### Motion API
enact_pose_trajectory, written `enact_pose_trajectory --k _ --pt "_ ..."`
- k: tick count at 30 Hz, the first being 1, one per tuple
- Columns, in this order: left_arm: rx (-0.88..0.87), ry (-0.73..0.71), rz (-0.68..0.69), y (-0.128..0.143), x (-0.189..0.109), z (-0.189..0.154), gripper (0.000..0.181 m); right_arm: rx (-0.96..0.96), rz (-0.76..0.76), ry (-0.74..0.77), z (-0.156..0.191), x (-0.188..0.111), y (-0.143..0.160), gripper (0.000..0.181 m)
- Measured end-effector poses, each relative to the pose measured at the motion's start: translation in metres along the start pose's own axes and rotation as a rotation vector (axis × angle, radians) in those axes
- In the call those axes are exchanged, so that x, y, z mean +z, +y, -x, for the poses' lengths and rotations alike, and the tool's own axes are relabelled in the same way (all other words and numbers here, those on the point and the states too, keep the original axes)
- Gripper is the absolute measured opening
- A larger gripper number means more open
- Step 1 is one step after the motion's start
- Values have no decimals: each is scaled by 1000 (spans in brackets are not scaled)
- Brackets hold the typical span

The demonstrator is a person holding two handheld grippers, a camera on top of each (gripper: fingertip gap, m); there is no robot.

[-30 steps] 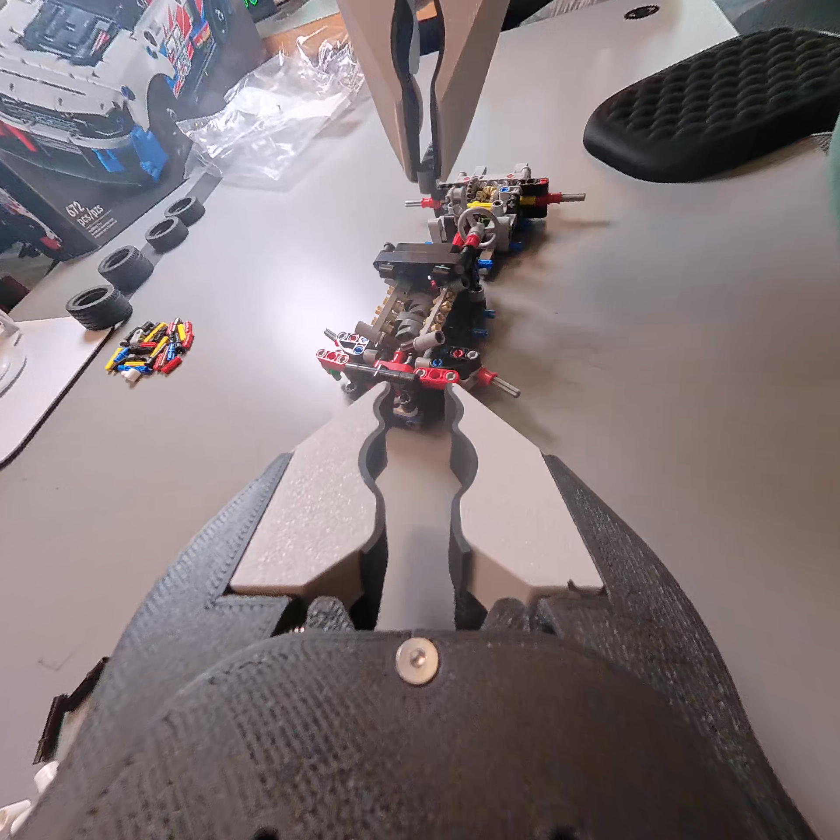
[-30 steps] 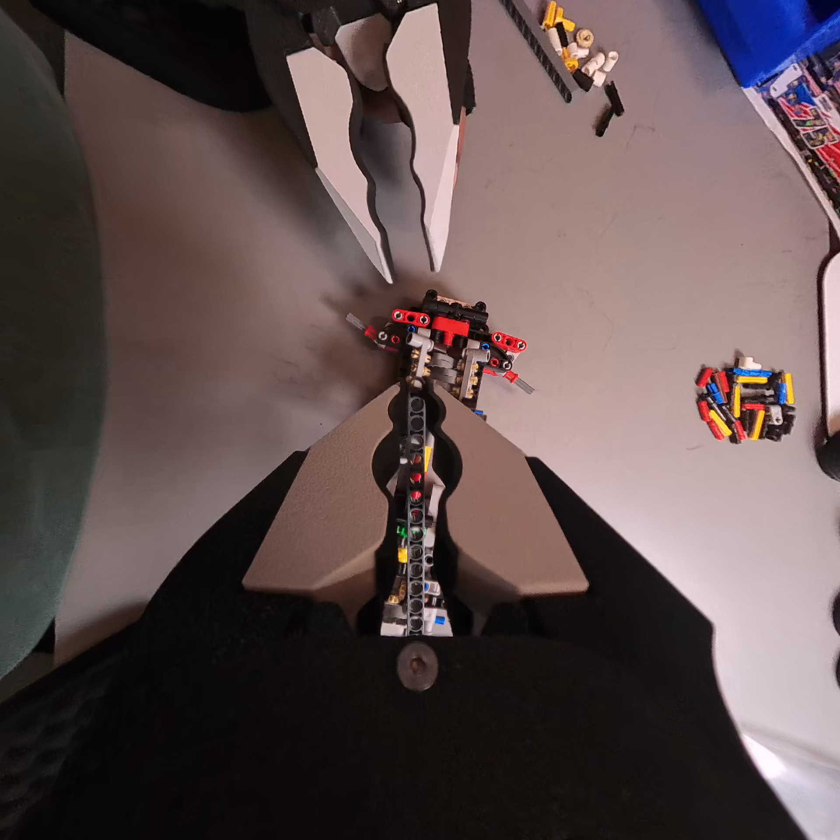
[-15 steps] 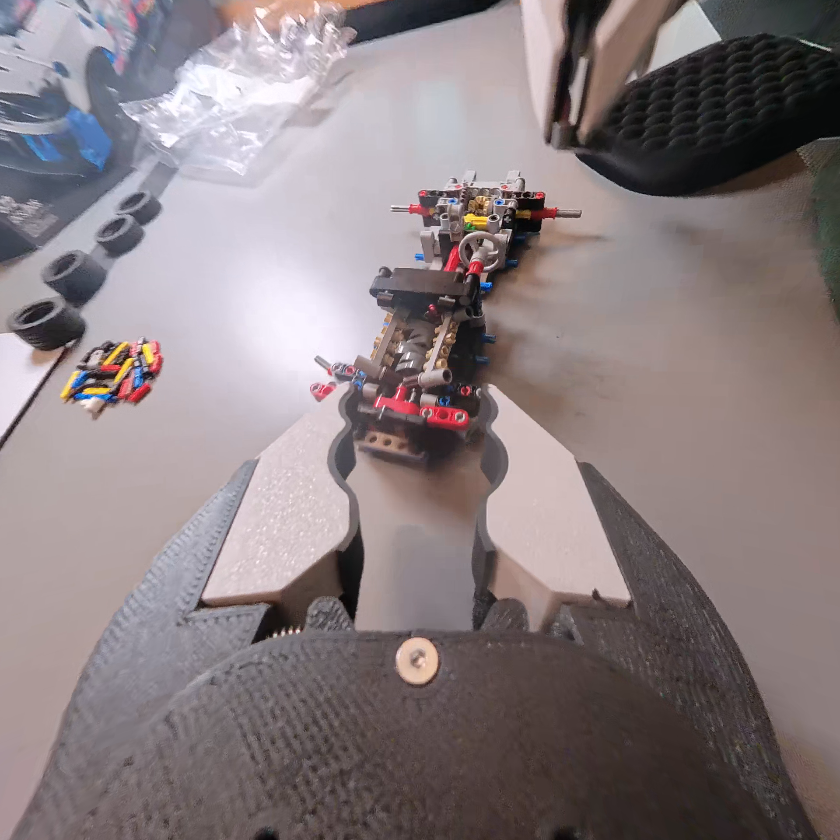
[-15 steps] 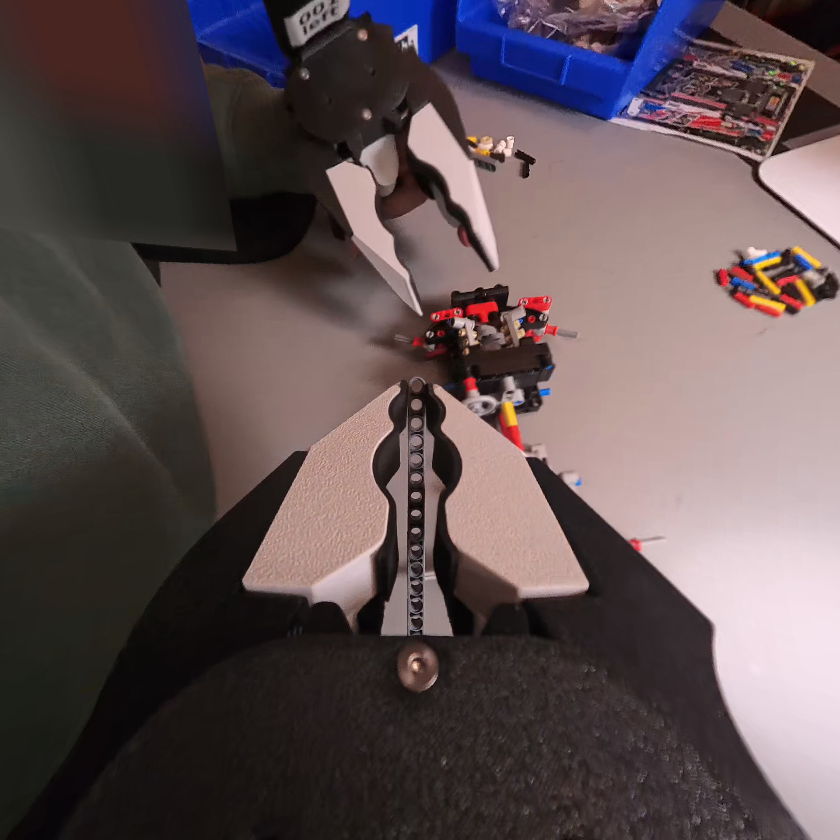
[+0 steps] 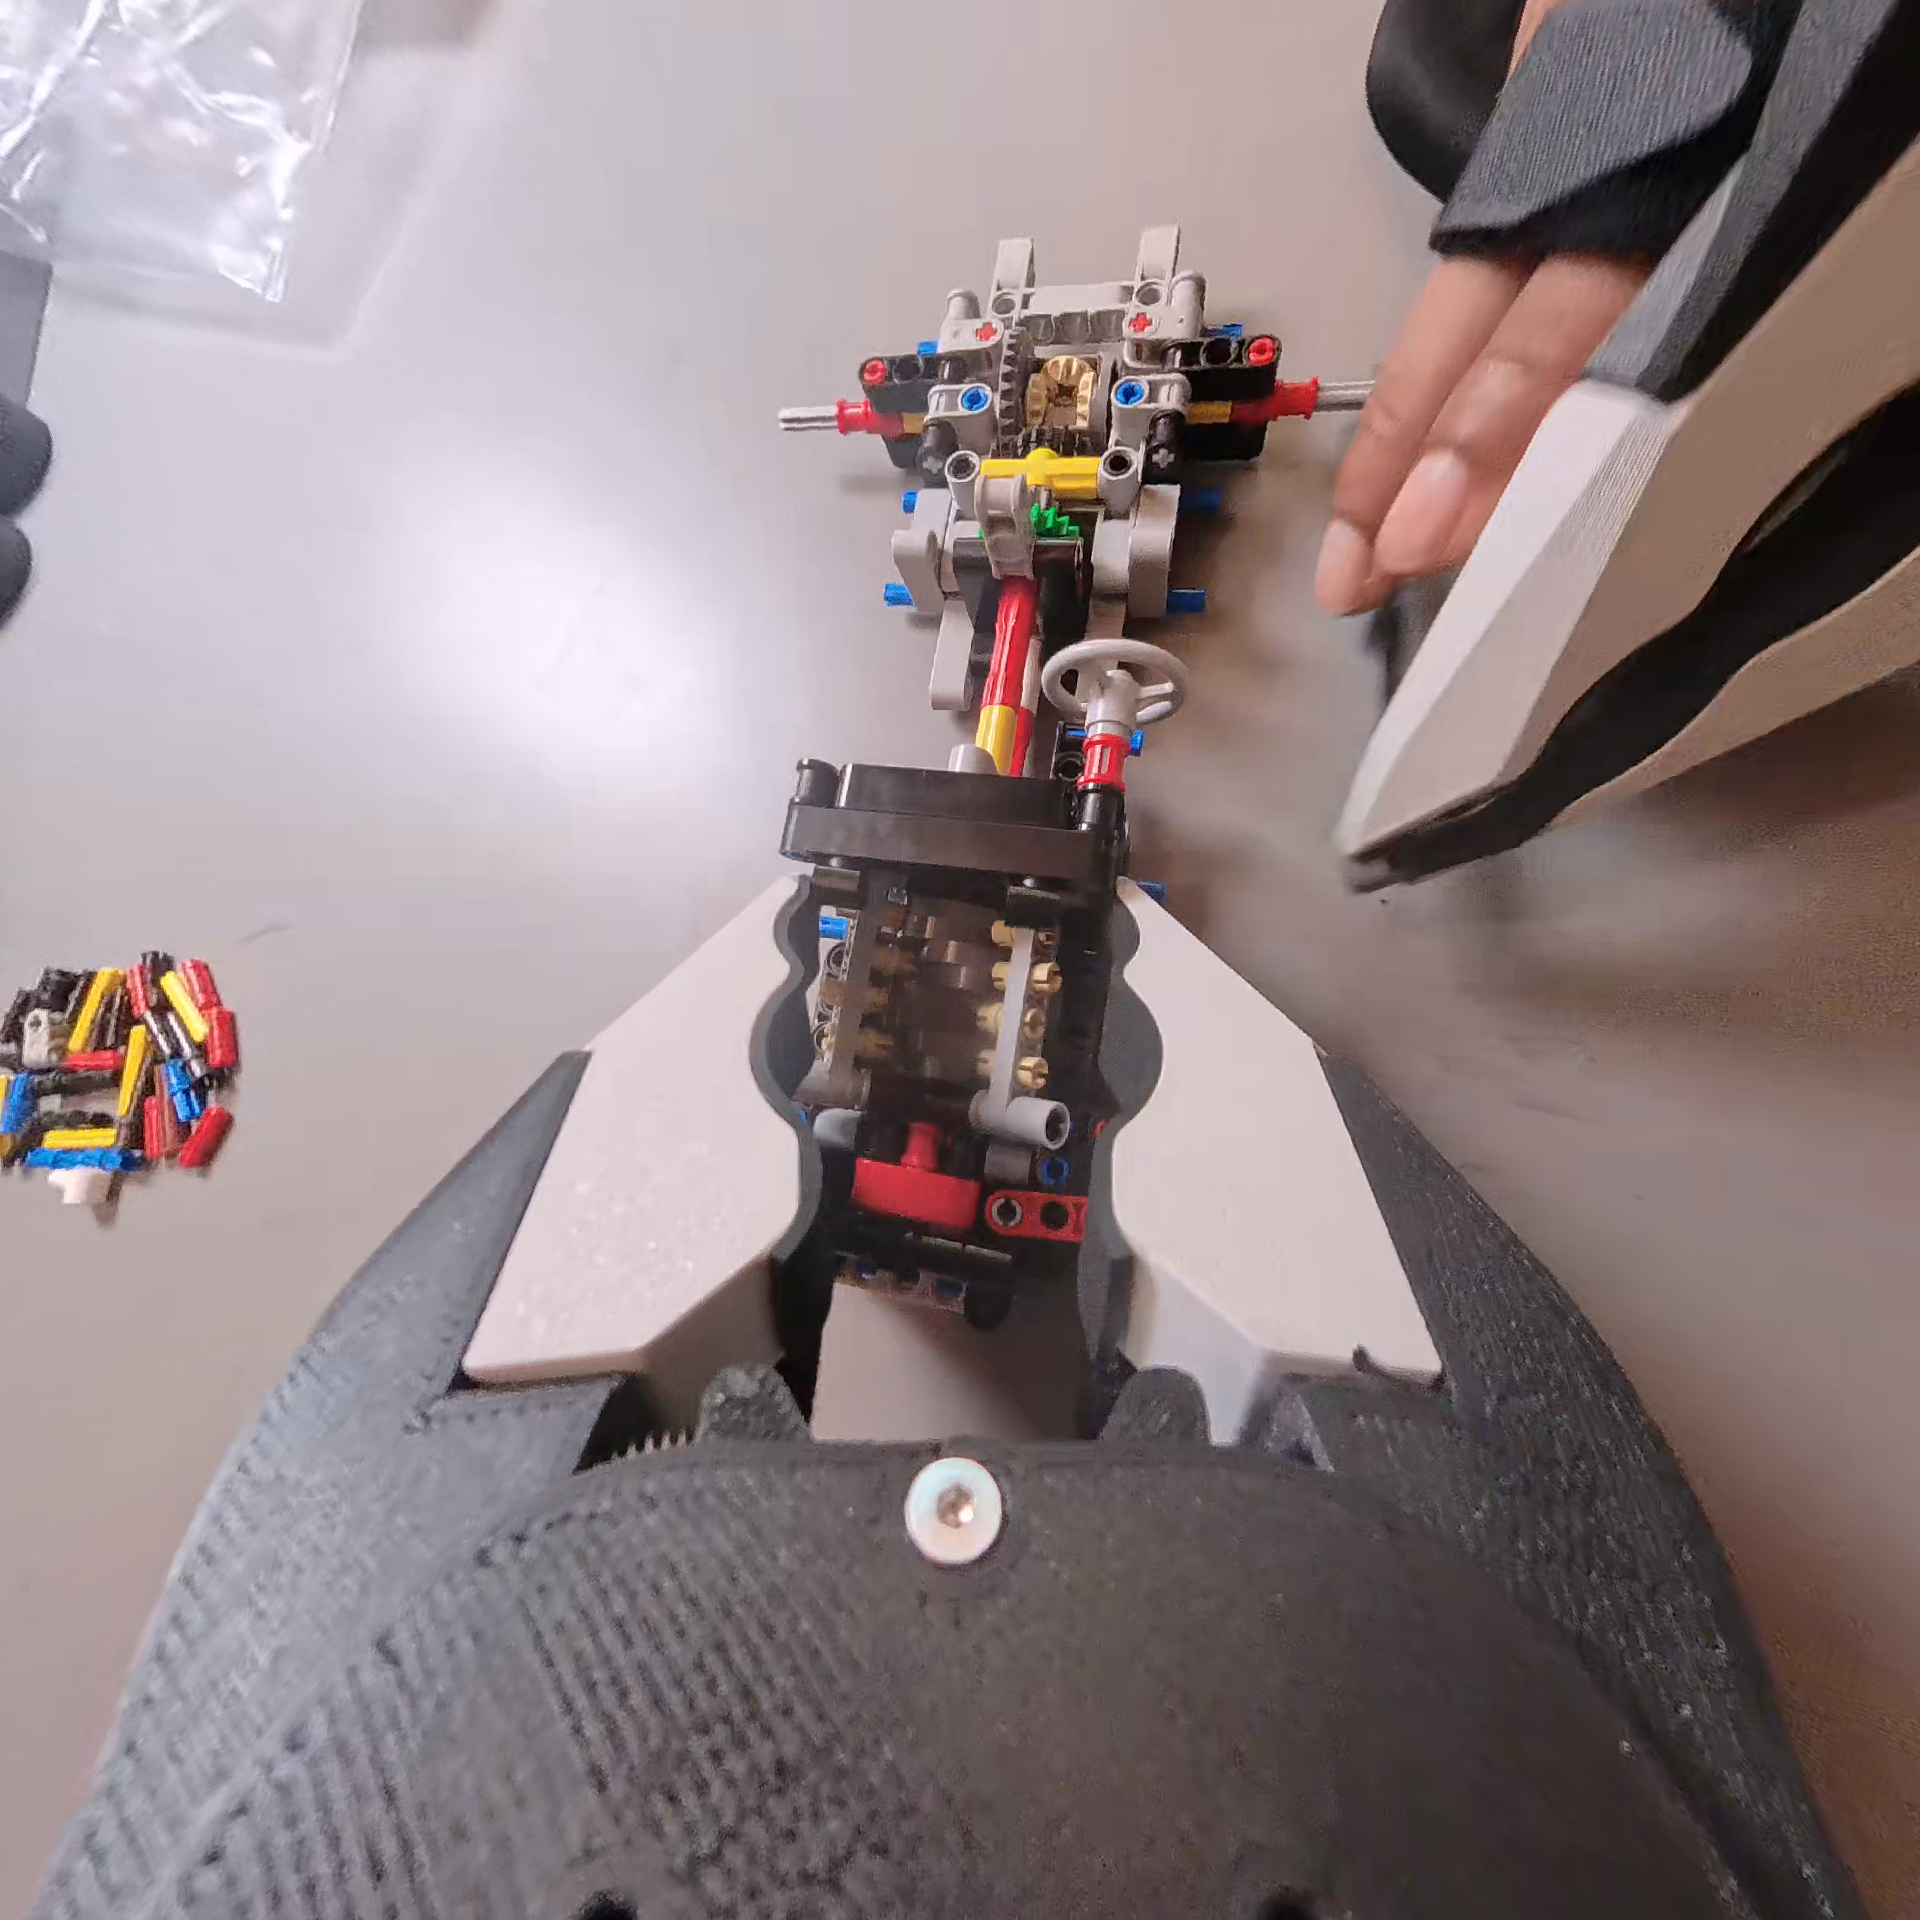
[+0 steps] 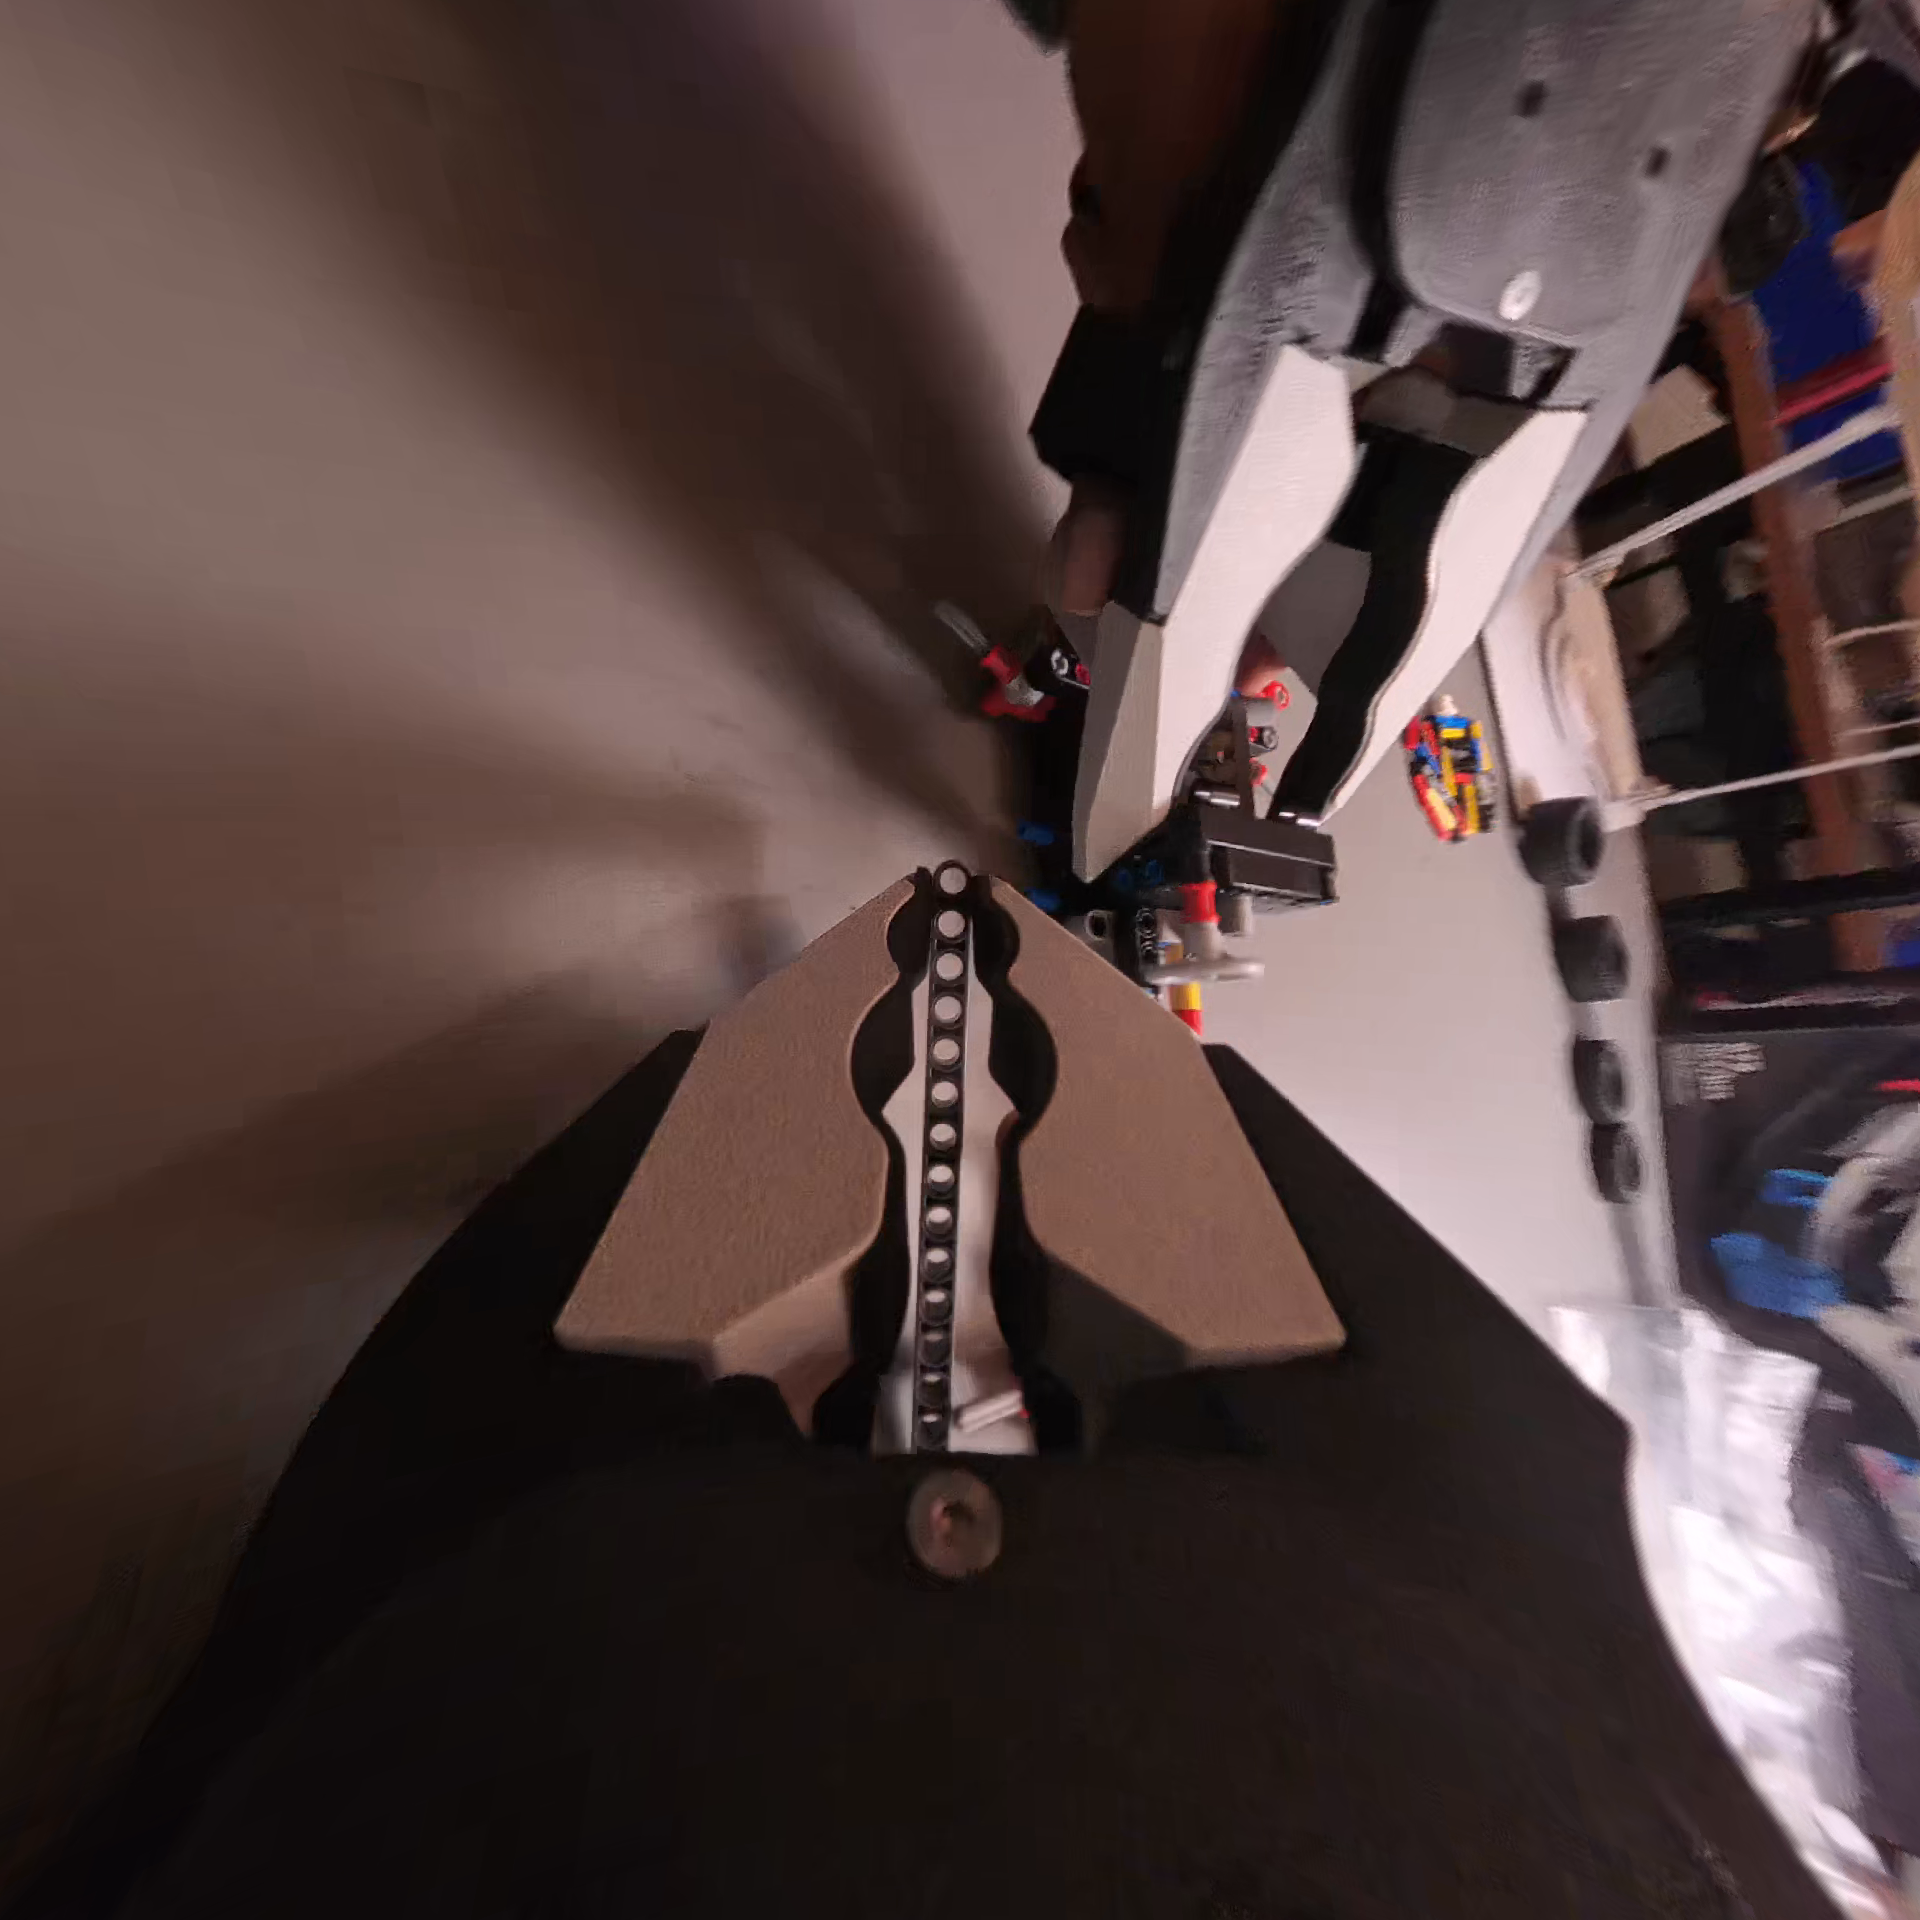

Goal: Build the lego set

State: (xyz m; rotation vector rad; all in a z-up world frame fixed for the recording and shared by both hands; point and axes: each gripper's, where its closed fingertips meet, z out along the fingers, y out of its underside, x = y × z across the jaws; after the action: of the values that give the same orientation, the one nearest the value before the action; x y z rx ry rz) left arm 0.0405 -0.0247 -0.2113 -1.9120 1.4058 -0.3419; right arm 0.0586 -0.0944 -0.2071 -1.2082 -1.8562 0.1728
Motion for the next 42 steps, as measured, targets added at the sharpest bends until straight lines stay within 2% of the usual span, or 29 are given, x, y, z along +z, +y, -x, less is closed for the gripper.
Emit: enact_pose_trajectory --k 3,4,6,10,12,15,20,23,25,29,31,34,36,38,40,42 --pt "-41 -46 25 4 -4 0 52 -221 140 110 -4 23 15 4" --pt "-66 -64 36 6 -5 1 52 -263 149 155 -7 27 14 5" --pt "-100 -95 47 10 -10 1 52 -285 113 151 -2 29 6 5" --pt "-85 -143 25 17 -20 -3 56 -85 4 4 6 13 -3 23" --pt "-84 -151 -8 17 -28 -7 60 3 -21 -47 0 2 1 22" --pt "-77 -138 -29 21 -39 -9 66 63 43 -161 -3 -4 19 20" --pt "-67 -78 7 29 -48 -7 70 123 100 -399 3 10 29 18" --pt "-50 -75 16 29 -51 -10 64 141 126 -491 4 16 26 5" --pt "-28 -67 6 26 -55 -19 48 81 109 -446 0 18 22 4" --pt "-69 42 -66 19 -56 -51 38 -48 -94 -180 -14 14 -7 4" --pt "-134 94 -97 19 -53 -61 33 -137 -154 -24 -21 9 -17 4" --pt "-290 200 -188 10 -53 -69 28 -301 -146 119 -21 7 -20 4" --pt "-381 233 -227 6 -53 -66 24 -374 -154 169 -19 7 -21 4" --pt "-415 235 -244 4 -52 -64 9 -425 -149 210 -20 8 -20 5" --pt "-386 201 -229 6 -50 -62 8 -445 -148 223 -19 9 -18 5" --pt "-292 163 -197 8 -47 -64 7 -384 -159 151 -12 9 -16 5"
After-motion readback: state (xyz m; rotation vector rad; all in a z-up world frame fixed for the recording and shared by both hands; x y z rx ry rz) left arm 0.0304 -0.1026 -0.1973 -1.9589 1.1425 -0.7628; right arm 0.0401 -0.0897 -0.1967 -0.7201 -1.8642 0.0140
